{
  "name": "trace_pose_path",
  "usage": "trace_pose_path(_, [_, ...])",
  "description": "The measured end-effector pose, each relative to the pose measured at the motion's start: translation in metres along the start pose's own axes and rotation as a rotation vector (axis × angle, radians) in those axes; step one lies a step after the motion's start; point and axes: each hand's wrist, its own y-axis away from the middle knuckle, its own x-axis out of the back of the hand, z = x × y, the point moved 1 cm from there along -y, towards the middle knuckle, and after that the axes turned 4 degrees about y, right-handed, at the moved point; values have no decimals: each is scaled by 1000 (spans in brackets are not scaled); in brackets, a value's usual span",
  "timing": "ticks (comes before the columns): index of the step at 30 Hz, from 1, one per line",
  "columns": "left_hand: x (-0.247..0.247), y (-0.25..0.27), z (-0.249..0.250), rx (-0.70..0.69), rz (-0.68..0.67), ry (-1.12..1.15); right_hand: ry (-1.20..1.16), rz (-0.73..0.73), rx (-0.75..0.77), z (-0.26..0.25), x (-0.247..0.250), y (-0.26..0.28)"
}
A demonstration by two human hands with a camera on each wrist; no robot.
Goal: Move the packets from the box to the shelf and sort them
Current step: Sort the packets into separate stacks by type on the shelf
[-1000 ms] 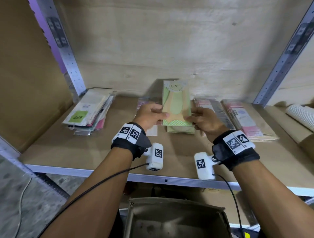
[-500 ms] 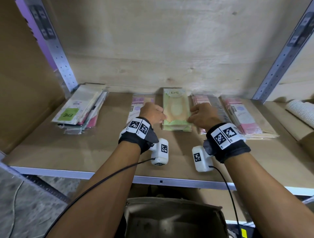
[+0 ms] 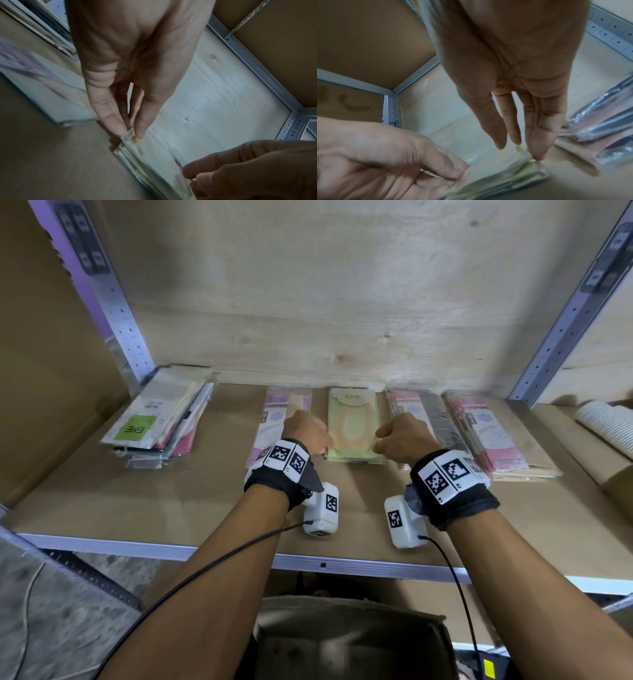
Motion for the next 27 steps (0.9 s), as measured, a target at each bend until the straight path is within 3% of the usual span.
trace_pose_path(19, [0, -3, -1, 3, -30, 39, 12, -17, 29, -4, 2, 6])
trace_pose_path(27, [12, -4, -6, -23, 29, 102, -50, -16, 115, -9, 4, 10])
